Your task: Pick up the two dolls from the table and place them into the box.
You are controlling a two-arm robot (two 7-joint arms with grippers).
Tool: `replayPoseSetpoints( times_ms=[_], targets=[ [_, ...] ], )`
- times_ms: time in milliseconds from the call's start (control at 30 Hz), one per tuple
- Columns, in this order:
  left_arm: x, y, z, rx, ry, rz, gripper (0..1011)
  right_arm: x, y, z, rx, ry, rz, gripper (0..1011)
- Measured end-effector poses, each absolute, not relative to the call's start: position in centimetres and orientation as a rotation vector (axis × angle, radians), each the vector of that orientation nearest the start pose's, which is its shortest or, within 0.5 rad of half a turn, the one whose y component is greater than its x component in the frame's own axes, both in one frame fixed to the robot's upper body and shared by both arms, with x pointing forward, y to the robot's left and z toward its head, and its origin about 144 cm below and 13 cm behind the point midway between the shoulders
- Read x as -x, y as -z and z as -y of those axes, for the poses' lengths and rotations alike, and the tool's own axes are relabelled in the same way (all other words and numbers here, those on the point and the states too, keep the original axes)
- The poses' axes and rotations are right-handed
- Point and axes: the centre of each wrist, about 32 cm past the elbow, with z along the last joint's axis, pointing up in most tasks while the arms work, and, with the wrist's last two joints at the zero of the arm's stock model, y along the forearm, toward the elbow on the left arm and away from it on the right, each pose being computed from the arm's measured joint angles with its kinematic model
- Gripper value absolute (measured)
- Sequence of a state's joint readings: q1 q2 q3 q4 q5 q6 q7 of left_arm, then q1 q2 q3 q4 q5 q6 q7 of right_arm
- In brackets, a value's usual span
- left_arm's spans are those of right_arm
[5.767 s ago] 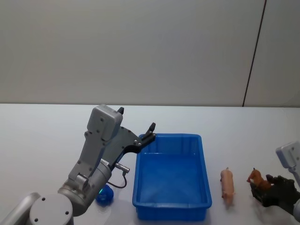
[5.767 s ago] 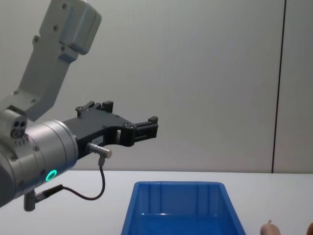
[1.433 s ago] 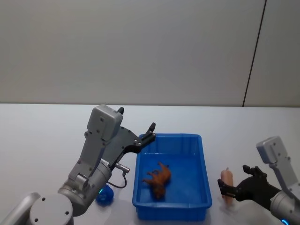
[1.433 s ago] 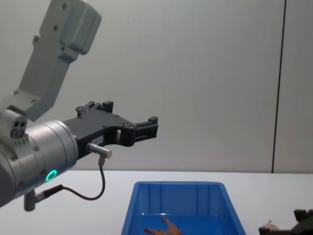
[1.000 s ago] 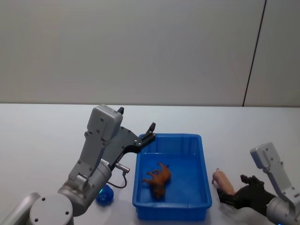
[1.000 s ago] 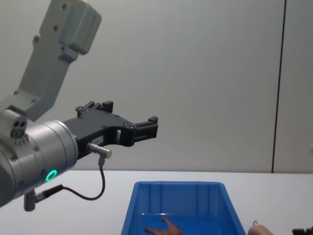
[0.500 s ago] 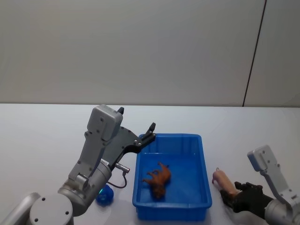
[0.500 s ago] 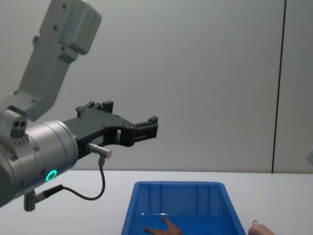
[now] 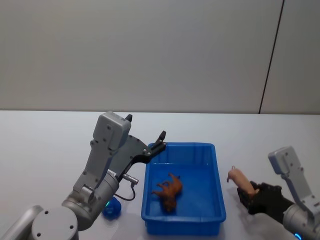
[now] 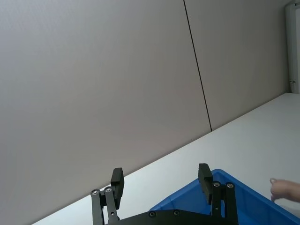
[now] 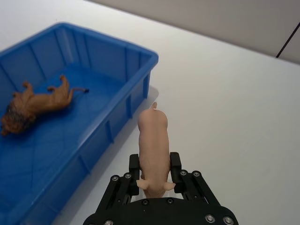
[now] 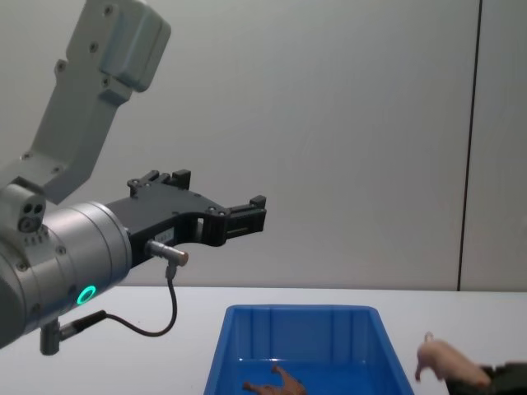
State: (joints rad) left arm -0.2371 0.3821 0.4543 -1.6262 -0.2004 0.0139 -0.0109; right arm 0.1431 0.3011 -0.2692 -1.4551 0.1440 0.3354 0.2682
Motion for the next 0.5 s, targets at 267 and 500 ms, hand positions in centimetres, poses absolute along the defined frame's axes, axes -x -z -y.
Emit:
replayPoseSetpoints(
  times_ms=[267,500],
  targets=[
    [-49.2,-120.4,-19.8,-0.061,-1.124,0.268,1001,-49.3,-115.4,24.3,0.338,1.114,-0.095,366],
    [-49.2,-120.4,-19.8,-0.061,-1.124,0.268,1001,-49.7,-117.1,23.9,0.262,1.093,-0.027,366]
  ],
)
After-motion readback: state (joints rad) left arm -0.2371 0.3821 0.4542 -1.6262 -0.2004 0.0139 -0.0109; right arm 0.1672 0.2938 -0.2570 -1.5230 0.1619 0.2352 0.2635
